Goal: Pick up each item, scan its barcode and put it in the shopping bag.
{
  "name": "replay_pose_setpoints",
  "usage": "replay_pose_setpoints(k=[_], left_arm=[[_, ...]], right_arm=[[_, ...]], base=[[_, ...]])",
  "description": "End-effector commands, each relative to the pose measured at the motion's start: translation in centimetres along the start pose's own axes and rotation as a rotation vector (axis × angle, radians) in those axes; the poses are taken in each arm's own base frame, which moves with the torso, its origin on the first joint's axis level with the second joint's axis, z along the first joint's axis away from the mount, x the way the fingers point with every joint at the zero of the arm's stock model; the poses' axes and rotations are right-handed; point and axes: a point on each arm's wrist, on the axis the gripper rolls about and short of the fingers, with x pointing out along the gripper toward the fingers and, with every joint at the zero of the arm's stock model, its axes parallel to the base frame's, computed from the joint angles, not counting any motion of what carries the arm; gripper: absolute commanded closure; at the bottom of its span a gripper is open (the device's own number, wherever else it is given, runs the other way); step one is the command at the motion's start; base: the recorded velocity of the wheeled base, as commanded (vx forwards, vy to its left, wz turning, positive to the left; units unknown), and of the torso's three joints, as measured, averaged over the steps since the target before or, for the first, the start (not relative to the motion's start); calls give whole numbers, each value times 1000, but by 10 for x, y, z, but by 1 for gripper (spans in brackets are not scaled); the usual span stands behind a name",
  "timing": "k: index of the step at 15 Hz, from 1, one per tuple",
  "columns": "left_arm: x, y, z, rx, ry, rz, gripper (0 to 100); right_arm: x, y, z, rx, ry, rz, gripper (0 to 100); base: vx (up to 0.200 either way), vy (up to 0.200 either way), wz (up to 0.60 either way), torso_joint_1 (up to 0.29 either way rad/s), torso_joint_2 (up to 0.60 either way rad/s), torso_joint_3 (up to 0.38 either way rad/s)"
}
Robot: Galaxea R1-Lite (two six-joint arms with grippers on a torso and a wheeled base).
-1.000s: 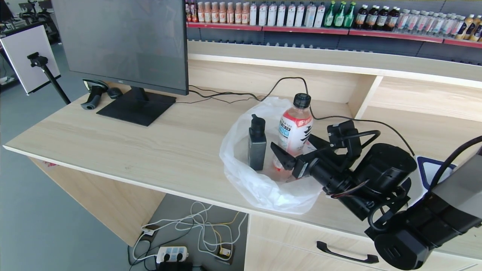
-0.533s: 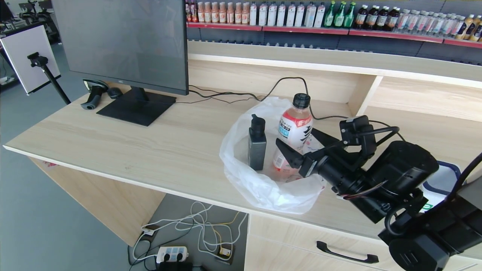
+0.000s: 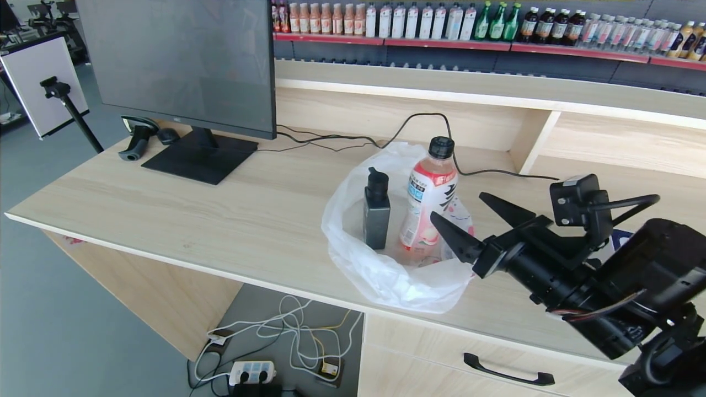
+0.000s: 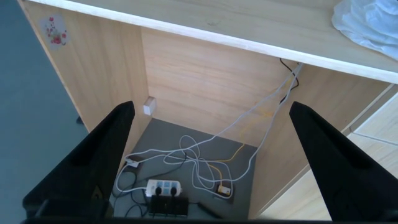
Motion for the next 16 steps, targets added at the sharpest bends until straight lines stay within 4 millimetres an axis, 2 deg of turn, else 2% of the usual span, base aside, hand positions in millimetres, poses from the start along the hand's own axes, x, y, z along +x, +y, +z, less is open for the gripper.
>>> replay_pose_setpoints(k=[1,2,5,7,12,14,15,16], left_arm=[[0,0,0,0,1,0,0],[0,0,0,0,1,0,0],[0,0,0,-1,1,1,0],[0,0,0,0,1,0,0],[0,0,0,0,4,0,0],[0,0,0,-1,4,0,0],[0,0,0,-1,4,0,0],[0,0,0,-1,4,0,0]], right_arm=[[-37,0,12,-4,8,0,0],[-47,0,13,-6,15,0,0],[-109,-1,13,-20,67,-3,0],[-120,-1,23,-23,12,-3,0],[-128,-4,35,-33,-53,-31,0],[-138,-6,41,-39,-67,-67,0],[-159,-5,38,-41,33,-62,0],[-167,-4,37,-48,62,-58,0]], base=[[0,0,0,0,0,0],[0,0,0,0,0,0],[0,0,0,0,0,0],[0,0,0,0,0,0],[0,0,0,0,0,0],[0,0,0,0,0,0],[0,0,0,0,0,0],[0,0,0,0,0,0]])
